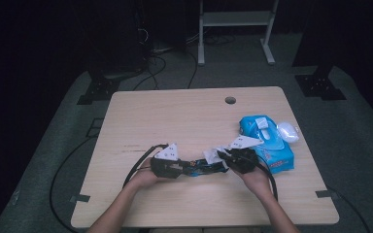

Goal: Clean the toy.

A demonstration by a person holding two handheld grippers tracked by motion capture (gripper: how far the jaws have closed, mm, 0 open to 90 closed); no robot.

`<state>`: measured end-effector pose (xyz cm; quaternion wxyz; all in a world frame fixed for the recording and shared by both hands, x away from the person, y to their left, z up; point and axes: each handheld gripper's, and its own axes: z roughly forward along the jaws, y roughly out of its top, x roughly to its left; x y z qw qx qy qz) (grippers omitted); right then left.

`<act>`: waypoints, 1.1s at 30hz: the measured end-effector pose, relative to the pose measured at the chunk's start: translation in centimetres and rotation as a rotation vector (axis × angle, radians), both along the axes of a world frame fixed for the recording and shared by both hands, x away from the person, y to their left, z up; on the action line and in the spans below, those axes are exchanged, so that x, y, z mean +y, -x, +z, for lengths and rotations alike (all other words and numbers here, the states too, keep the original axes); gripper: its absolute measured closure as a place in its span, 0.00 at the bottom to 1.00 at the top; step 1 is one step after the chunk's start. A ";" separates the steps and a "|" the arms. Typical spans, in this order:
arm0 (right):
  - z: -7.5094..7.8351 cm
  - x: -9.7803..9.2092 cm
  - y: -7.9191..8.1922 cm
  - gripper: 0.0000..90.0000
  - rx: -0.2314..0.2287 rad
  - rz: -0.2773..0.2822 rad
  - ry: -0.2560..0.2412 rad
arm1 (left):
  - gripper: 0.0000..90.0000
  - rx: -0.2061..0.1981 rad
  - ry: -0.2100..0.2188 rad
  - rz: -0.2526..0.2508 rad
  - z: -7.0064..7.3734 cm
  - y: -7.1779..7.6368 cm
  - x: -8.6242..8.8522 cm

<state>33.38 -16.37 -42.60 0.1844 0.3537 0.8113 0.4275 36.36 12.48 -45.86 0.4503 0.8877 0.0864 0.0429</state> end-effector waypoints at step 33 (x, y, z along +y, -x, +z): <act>-0.2 -0.2 0.4 0.90 0.041 0.082 -0.058 | 0.59 0.086 0.064 0.020 0.7 -1.0 1.1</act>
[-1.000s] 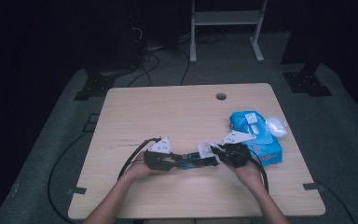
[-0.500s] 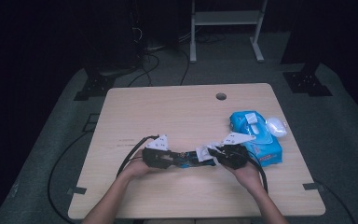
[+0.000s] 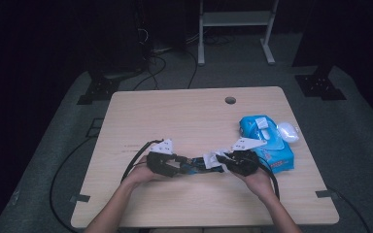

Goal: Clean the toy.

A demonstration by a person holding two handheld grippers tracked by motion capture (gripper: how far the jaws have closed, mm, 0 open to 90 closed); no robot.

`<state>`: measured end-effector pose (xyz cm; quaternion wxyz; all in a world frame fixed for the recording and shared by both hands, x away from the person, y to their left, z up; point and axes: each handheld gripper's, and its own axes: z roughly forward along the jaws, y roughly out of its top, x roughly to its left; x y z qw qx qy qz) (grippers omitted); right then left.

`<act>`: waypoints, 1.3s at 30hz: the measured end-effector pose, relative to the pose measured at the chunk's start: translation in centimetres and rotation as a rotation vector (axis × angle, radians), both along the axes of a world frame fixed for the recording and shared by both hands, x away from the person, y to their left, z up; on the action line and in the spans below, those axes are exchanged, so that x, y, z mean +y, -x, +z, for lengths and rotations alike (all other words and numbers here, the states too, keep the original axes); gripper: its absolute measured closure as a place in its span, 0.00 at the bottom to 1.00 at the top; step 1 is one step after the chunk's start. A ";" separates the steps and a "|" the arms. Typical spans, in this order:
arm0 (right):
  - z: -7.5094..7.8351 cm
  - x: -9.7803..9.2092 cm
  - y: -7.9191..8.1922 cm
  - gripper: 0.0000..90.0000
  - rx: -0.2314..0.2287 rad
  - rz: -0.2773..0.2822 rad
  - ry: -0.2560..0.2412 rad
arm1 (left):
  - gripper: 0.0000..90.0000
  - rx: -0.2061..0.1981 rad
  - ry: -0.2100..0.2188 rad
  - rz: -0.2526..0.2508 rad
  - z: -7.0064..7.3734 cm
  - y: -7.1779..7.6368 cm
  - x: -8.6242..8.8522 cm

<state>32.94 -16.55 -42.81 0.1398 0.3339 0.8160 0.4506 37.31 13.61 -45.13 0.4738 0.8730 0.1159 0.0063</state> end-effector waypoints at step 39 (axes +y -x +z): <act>-0.5 -0.5 1.4 0.90 -0.034 0.040 -0.033 | 0.26 0.180 0.070 0.171 0.4 -0.9 0.0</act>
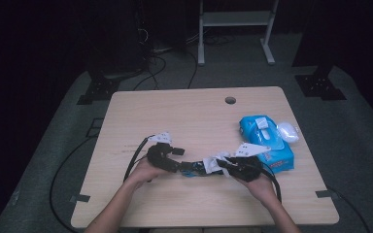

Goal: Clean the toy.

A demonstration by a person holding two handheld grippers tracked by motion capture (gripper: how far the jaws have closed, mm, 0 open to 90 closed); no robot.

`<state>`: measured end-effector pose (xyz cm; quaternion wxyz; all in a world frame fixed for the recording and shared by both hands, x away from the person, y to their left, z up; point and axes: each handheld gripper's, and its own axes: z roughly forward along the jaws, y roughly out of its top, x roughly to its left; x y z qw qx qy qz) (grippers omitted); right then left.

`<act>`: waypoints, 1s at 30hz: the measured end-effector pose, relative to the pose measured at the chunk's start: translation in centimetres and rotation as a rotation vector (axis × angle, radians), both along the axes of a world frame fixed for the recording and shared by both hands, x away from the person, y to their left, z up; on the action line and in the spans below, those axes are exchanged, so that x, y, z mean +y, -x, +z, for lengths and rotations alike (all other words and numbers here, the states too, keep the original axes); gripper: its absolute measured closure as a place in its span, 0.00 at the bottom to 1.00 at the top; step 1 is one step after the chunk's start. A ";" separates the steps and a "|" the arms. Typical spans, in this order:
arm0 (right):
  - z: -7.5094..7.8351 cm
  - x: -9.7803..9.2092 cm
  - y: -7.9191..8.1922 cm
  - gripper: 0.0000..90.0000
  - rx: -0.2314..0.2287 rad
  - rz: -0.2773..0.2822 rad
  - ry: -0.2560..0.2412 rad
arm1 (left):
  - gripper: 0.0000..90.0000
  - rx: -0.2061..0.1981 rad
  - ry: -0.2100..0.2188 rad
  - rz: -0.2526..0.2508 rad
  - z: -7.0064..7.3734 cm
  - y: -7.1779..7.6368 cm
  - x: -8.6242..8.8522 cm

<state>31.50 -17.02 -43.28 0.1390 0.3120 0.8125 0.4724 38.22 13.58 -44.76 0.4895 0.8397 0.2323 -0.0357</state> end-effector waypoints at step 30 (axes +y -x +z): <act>-0.8 0.4 2.4 0.90 -0.009 0.032 0.065 | 0.25 -0.063 -0.107 -0.031 -0.7 1.5 -0.6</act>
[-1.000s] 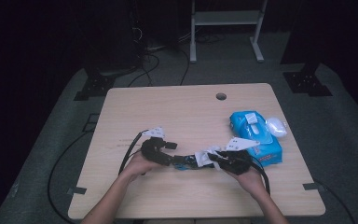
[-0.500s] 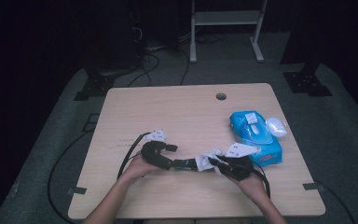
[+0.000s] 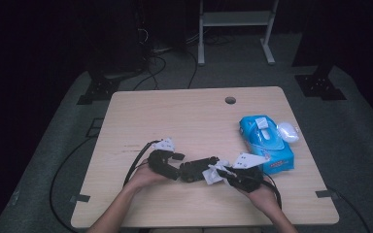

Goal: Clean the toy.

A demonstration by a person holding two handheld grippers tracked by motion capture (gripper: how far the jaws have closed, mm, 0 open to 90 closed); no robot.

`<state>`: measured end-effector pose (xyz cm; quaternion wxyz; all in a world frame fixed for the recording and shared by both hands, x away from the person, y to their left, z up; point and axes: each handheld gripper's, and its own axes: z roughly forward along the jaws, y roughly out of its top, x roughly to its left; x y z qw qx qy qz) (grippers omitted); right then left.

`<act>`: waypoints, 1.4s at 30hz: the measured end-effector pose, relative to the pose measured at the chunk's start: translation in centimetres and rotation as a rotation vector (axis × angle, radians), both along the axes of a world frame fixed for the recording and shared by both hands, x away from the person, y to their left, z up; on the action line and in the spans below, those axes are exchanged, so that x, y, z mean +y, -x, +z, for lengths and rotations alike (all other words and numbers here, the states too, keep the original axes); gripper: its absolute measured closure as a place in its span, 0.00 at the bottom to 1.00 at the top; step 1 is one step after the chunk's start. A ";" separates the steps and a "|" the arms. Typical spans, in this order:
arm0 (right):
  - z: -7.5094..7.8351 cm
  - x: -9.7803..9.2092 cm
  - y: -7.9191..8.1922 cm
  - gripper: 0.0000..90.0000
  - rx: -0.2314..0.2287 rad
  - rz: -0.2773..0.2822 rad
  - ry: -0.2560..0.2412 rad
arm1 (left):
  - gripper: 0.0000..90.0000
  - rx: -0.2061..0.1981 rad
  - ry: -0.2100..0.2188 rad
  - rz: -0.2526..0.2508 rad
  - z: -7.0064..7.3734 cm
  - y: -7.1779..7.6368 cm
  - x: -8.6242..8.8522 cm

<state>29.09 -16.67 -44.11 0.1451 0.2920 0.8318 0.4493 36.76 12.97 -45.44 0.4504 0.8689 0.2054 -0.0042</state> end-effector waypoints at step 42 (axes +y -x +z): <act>-0.9 1.9 -2.4 0.89 0.112 -0.065 0.047 | 0.12 -0.098 -0.055 -0.084 -1.0 1.5 -0.8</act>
